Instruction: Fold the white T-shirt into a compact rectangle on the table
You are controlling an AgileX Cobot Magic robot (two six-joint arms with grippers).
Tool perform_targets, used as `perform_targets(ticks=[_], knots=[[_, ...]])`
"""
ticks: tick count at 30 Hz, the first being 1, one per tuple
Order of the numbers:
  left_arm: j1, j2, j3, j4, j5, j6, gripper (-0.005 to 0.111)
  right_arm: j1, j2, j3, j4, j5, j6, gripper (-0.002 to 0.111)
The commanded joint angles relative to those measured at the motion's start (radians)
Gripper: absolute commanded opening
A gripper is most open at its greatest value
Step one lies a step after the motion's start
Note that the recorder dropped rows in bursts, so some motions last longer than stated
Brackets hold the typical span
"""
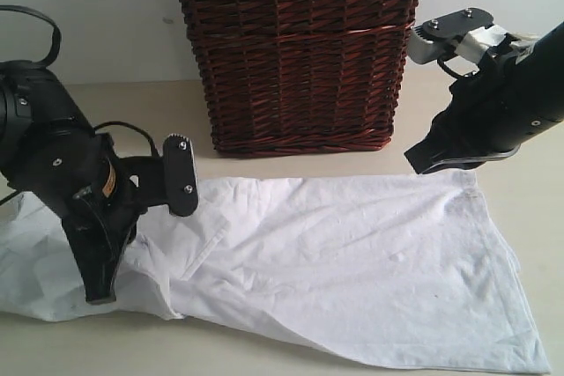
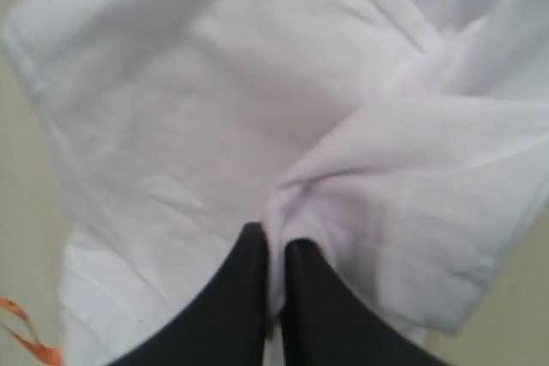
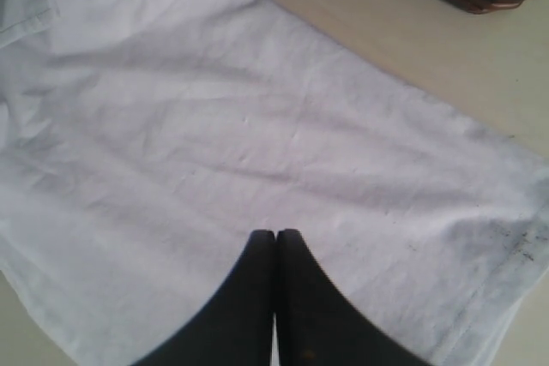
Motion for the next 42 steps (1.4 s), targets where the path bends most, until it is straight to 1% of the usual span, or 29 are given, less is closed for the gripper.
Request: perform_targets(ticks=[1, 4, 6, 8, 9, 11, 12, 13, 14, 17, 20, 21, 23, 25, 28, 31, 32, 34, 36, 37, 39, 42], knots=[[-0.015, 0.0, -0.064, 0.071, -0.038, 0.005, 0.0, 0.003, -0.004, 0.001, 0.01, -0.007, -0.01, 0.0], [-0.047, 0.0, -0.092, 0.091, -0.071, 0.009, 0.0, 0.003, -0.004, 0.001, 0.01, -0.007, -0.01, 0.0], [-0.068, 0.0, -0.095, 0.091, -0.109, 0.035, 0.005, 0.003, -0.004, 0.001, 0.008, -0.007, -0.01, 0.0], [-0.084, 0.013, -0.095, 0.096, -0.113, 0.059, 0.016, 0.003, -0.004, 0.001, 0.008, -0.007, -0.01, 0.0], [-0.088, 0.024, -0.095, 0.103, -0.118, 0.059, 0.024, 0.003, -0.004, 0.001, 0.008, -0.007, -0.01, 0.0], [-0.088, 0.042, -0.095, 0.103, -0.125, 0.052, 0.038, 0.003, -0.004, 0.001, 0.008, -0.004, -0.008, 0.0], [-0.088, 0.054, -0.095, 0.103, -0.127, 0.044, 0.044, 0.003, -0.004, 0.001, 0.008, -0.004, -0.008, 0.0], [-0.088, 0.066, -0.095, 0.106, -0.129, 0.03, 0.047, 0.003, -0.004, 0.001, 0.008, -0.004, -0.008, 0.0], [-0.088, 0.074, -0.095, 0.119, -0.132, 0.003, 0.048, 0.003, -0.004, 0.001, 0.008, -0.004, -0.008, 0.0], [-0.088, 0.095, -0.095, 0.202, -0.138, -0.127, 0.044, 0.003, -0.004, 0.001, 0.008, -0.004, -0.008, 0.0], [-0.088, 0.094, -0.095, 0.332, -0.118, -0.31, 0.039, 0.003, -0.004, 0.001, 0.008, -0.004, -0.008, 0.0], [-0.088, 0.088, -0.095, 0.372, -0.09, -0.376, 0.039, 0.003, -0.004, 0.001, 0.008, -0.004, -0.008, 0.0], [-0.088, 0.068, -0.095, 0.395, -0.044, -0.434, 0.039, 0.003, -0.004, 0.001, 0.008, -0.004, -0.008, 0.0], [-0.088, 0.041, -0.095, 0.392, -0.012, -0.448, 0.039, 0.003, -0.004, 0.001, 0.008, -0.004, -0.008, 0.0], [-0.088, -0.018, -0.095, 0.386, 0.001, -0.489, 0.039, 0.003, -0.004, 0.001, 0.008, -0.004, -0.008, 0.0], [-0.093, -0.098, -0.095, 0.32, 0.035, -0.535, 0.039, 0.003, -0.004, 0.001, 0.008, -0.003, -0.008, 0.0], [-0.093, -0.125, -0.095, 0.246, 0.042, -0.537, 0.039, 0.003, -0.004, 0.001, 0.008, -0.003, -0.008, 0.0], [-0.093, -0.159, -0.095, 0.025, 0.067, -0.489, 0.039, 0.003, -0.004, 0.001, 0.008, -0.003, -0.008, 0.0], [-0.093, -0.161, -0.095, -0.14, 0.118, -0.36, 0.04, 0.003, -0.004, 0.001, 0.008, 0.003, -0.008, 0.0], [-0.093, -0.153, -0.092, -0.195, 0.14, -0.31, 0.042, 0.003, -0.004, 0.001, 0.008, 0.009, -0.008, 0.0], [-0.093, -0.133, -0.082, -0.212, 0.143, -0.308, 0.046, 0.003, -0.004, 0.001, 0.008, 0.018, -0.008, 0.0], [-0.087, -0.086, -0.069, -0.168, 0.136, -0.37, 0.052, 0.003, -0.004, 0.001, 0.015, 0.027, -0.008, 0.0]])
